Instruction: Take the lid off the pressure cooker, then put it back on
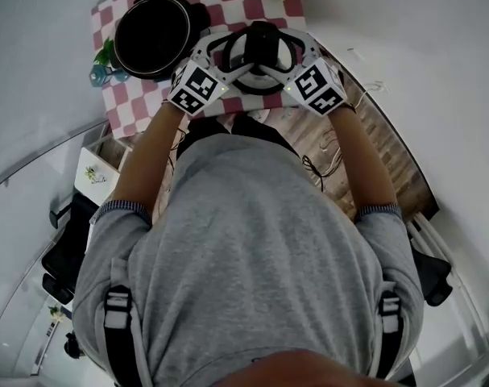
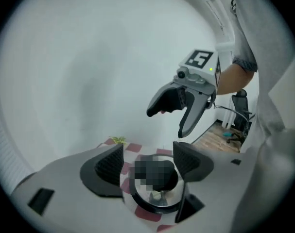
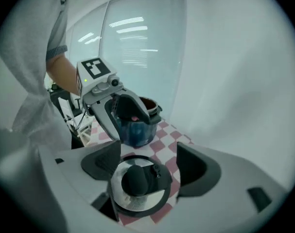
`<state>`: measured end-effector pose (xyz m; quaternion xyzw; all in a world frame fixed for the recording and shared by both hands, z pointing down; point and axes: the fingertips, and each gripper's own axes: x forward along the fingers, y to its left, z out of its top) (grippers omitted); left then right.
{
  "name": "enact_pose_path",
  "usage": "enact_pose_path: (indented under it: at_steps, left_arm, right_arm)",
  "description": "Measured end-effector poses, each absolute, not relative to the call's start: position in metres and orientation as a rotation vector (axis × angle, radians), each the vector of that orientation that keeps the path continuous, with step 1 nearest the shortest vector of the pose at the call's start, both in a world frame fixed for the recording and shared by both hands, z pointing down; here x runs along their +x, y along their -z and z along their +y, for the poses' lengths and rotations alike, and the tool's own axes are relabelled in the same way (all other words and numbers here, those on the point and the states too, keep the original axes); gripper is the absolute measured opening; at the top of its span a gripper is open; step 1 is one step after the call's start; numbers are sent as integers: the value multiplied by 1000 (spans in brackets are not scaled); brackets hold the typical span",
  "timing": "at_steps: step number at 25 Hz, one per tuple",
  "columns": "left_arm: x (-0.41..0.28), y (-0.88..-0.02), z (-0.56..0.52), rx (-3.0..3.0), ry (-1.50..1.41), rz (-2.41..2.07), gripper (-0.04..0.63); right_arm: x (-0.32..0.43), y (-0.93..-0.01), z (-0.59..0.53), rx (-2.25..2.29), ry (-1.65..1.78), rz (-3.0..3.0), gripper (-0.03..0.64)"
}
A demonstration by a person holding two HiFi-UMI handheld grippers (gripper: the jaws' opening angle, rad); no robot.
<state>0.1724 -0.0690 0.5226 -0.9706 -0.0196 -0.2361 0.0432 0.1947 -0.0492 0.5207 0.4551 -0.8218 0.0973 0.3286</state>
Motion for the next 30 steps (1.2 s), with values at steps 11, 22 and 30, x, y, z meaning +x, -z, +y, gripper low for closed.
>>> enact_pose_path:
  at_steps: [11,22,30]
  left_arm:
    - [144,-416,-82,-3136,109,217,342]
    - [145,-401,-80,-3128,46,205,348]
    - [161,-448,-68,-3100,296,36,348]
  right_arm:
    - [208,-432,-24,1647,-177,-2454,382]
    - [219,-423,-23,1688,-175,-2452,423]
    - [216,-454,-23,1545,-263,-2396,420]
